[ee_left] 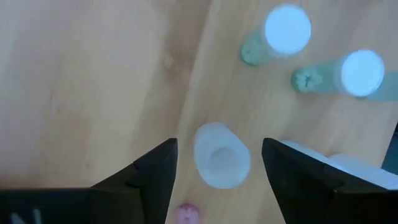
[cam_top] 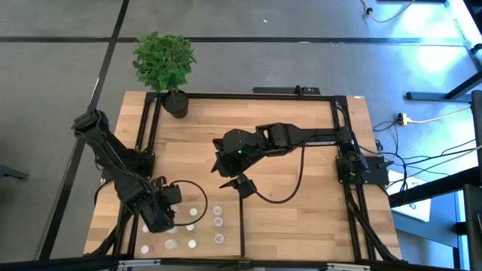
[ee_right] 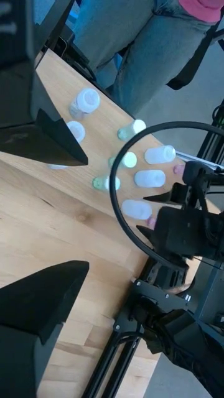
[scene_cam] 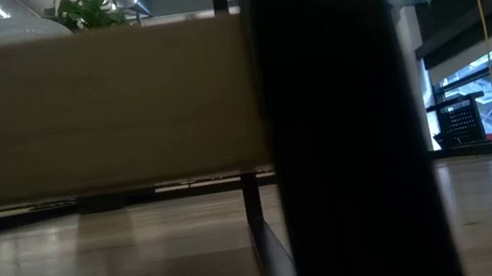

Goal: Pick and place medicine bottles onto shelf by color
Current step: Return to Home Position

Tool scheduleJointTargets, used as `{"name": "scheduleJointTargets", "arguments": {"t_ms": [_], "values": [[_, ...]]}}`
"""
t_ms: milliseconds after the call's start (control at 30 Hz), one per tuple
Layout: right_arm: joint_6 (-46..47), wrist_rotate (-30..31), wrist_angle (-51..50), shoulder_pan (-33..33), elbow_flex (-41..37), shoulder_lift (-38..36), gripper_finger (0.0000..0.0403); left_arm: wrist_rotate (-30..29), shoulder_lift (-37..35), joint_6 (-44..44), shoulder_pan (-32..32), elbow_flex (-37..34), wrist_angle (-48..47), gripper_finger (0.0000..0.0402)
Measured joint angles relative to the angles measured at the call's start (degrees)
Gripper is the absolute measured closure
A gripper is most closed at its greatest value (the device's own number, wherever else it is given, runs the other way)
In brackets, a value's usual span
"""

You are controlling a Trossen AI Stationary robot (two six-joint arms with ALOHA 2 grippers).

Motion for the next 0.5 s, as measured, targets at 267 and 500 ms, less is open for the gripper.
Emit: {"name": "scheduleJointTargets", "arguments": {"t_ms": [267, 500], "values": [[0.0, 0.0, 0.0, 0.0, 0.0, 0.0, 0.0138, -7.7, -3.0, 0.5, 0.0, 3.7, -8.5, 0.0208], [0.0, 0.0, 0.1, 0.0, 0.0, 0.0, 0.0138, -14.1, -8.5, 2.1, 0.4, 4.5, -16.3, 0.027]]}}
